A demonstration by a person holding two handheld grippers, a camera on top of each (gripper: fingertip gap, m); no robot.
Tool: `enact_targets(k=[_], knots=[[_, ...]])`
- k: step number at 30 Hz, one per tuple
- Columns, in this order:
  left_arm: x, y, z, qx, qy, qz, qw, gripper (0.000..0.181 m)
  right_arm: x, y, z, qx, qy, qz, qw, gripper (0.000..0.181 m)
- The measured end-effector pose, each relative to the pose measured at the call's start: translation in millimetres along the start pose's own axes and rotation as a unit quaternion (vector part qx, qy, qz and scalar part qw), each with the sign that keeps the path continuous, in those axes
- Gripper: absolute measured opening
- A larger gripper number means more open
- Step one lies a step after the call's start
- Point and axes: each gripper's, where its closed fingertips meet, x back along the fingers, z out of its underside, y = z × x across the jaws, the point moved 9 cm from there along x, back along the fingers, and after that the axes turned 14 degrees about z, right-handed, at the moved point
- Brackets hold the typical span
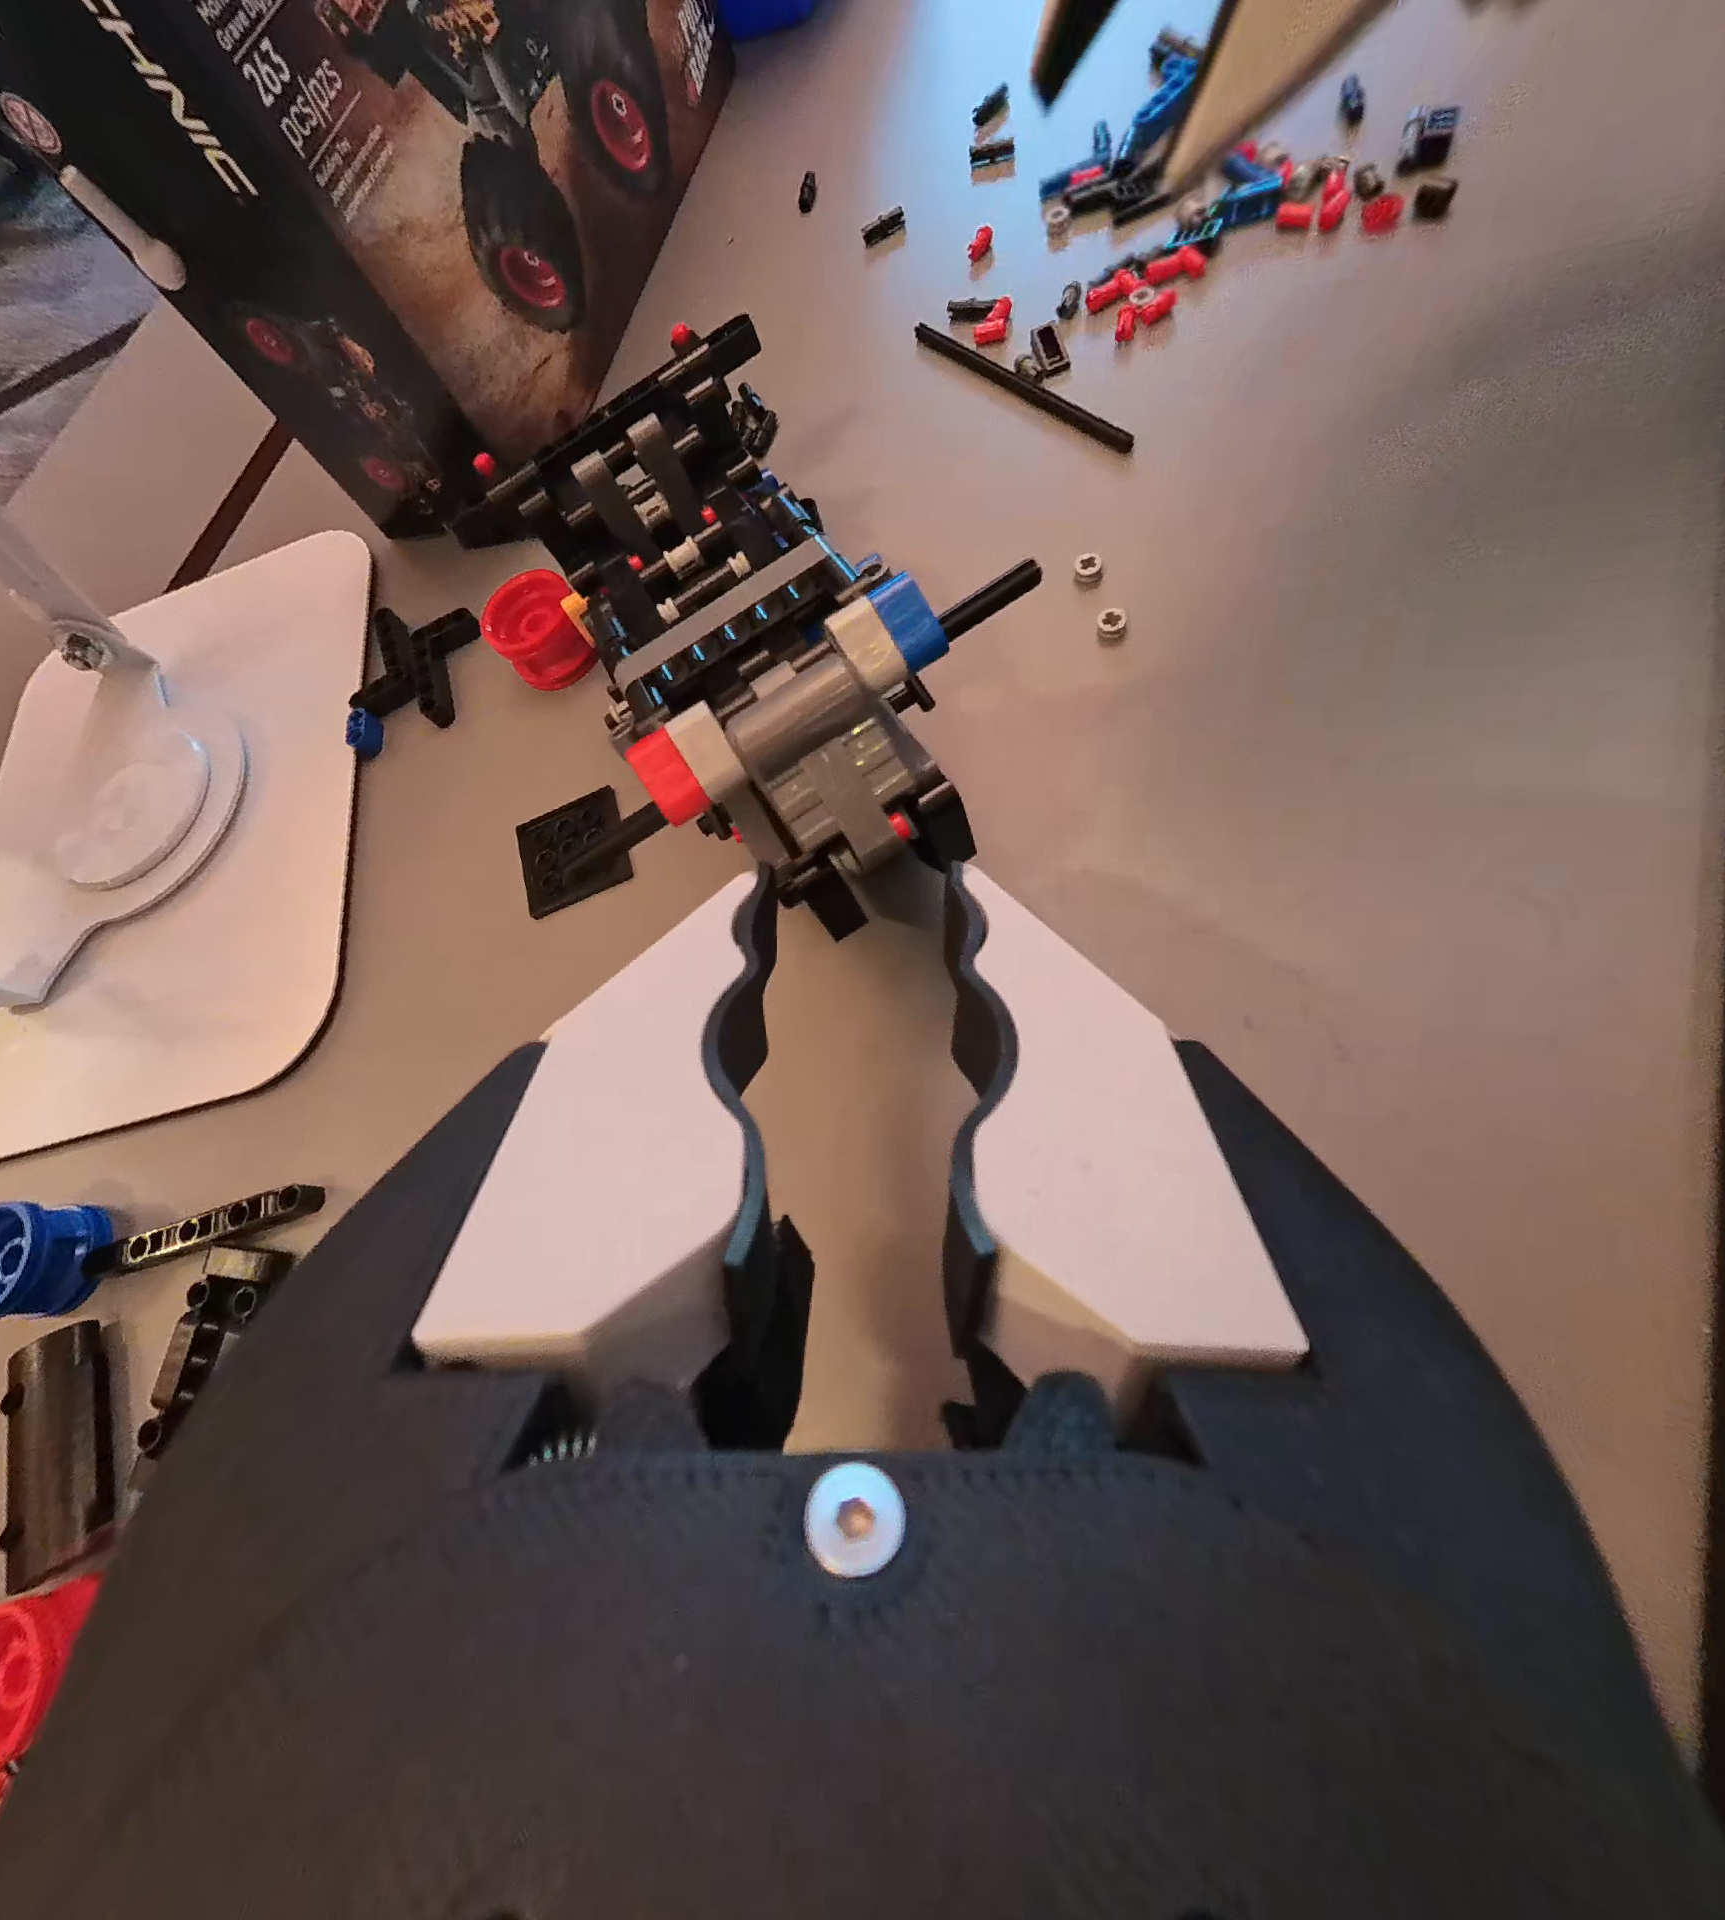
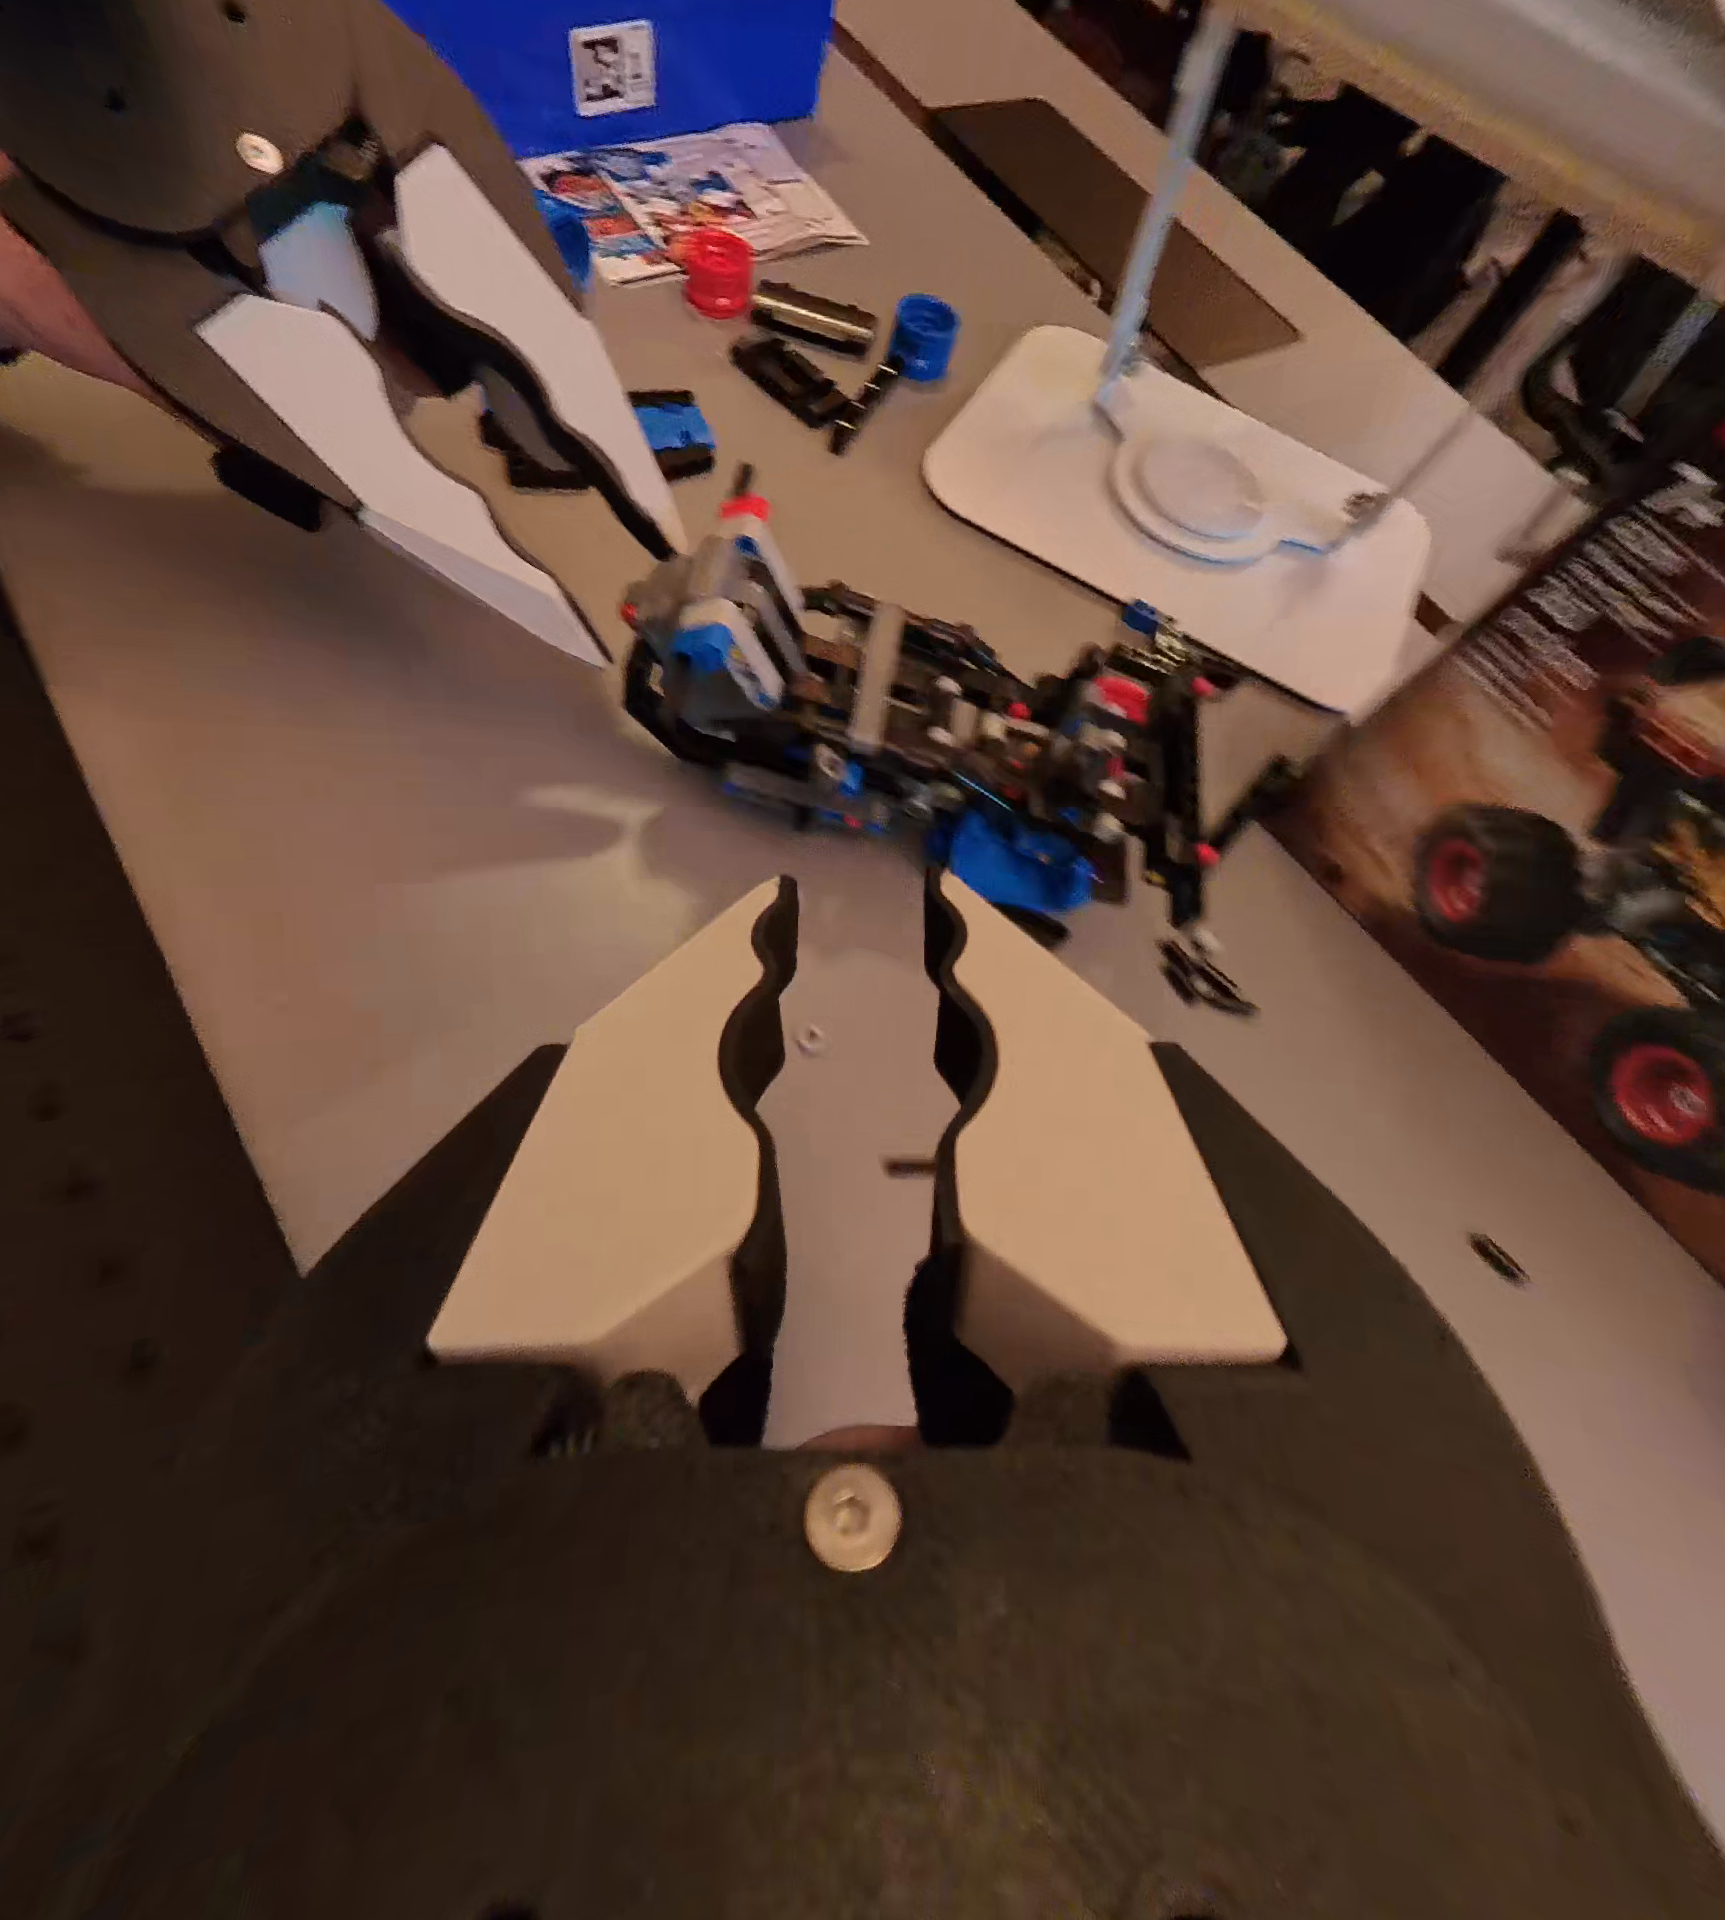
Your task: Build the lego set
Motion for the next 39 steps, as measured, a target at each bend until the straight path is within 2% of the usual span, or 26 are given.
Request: enact_targets(k=[4, 8, 19, 24, 29, 35, 39], knots=[[-1, 0, 1, -0.005, 0.0, -0.001, 1.0, 0.03, 27, -34, 19, -0.013, 0.019, 0.039, 0.999, 0.02], [-1, 2, 4, -0.008, -0.004, -0.003, 1.0, 0.03, 48, -53, 37, -0.014, 0.038, 0.064, 0.997, 0.019], [-1, 6, 8, -0.009, -0.005, -0.015, 1.0, 0.029, 74, -84, 92, 0.002, 0.121, 0.072, 0.99, 0.018], [-1, 7, 8, -0.008, -0.009, -0.014, 1.0, 0.029, 65, -84, 110, 0.011, 0.156, 0.045, 0.987, 0.018], [-4, 6, 8, -0.008, -0.006, -0.01, 1.0, 0.029, 39, -79, 113, 0.044, 0.164, 0.007, 0.985, 0.011], [-3, 5, 8, -0.01, -0.007, -0.012, 1.0, 0.029, 11, -84, 122, 0.126, 0.186, -0.07, 0.972, 0.01], [-4, 6, 9, -0.008, -0.006, -0.011, 1.0, 0.029, 3, -86, 121, 0.15, 0.171, -0.126, 0.966, 0.008]])
